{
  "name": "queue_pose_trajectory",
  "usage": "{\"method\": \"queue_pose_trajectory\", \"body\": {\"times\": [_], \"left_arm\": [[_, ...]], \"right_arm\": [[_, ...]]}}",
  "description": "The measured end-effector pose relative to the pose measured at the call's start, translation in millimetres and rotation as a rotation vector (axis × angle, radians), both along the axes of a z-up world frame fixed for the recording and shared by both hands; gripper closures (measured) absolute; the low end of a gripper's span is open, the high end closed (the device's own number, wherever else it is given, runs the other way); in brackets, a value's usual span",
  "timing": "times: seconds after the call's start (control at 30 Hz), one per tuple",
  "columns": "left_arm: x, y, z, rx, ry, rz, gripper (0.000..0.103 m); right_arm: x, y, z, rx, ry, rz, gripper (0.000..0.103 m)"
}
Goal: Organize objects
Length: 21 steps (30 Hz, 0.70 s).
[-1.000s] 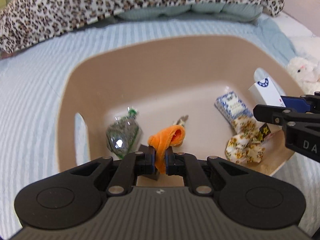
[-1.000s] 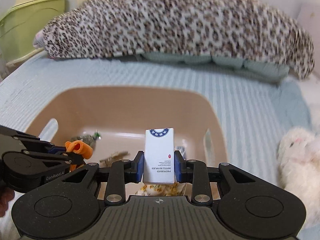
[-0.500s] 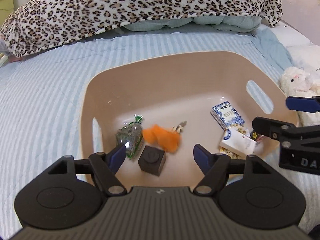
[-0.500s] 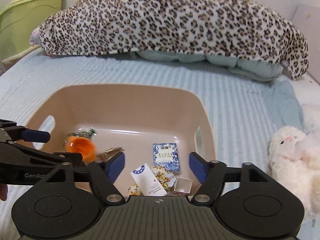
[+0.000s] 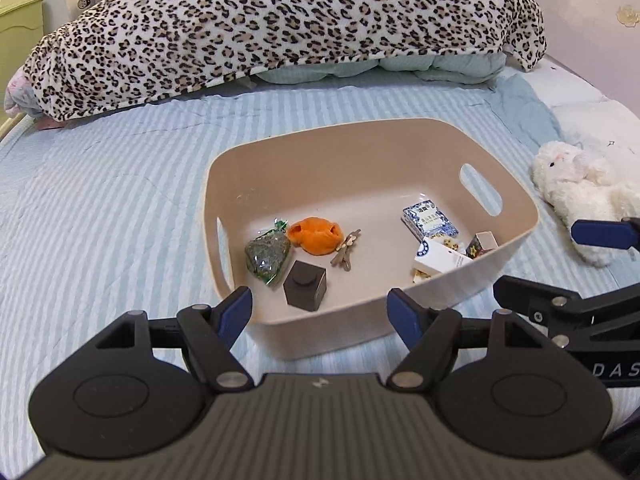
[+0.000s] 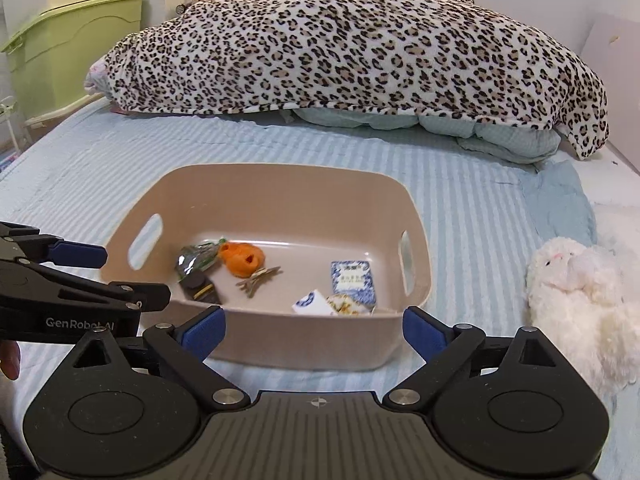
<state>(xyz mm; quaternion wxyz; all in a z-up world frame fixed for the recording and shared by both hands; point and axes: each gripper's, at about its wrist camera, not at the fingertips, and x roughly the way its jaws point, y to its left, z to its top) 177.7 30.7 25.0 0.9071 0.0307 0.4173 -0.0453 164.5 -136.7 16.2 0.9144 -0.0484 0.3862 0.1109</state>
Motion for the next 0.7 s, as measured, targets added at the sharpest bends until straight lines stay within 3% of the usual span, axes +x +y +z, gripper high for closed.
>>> {"method": "queue_pose_trajectory", "body": {"times": [0.7], "left_arm": [[-77, 6, 22, -0.021, -0.013, 0.037, 0.028]], "right_arm": [[-88, -13, 23, 0.067, -0.001, -0.039, 0.004]]}}
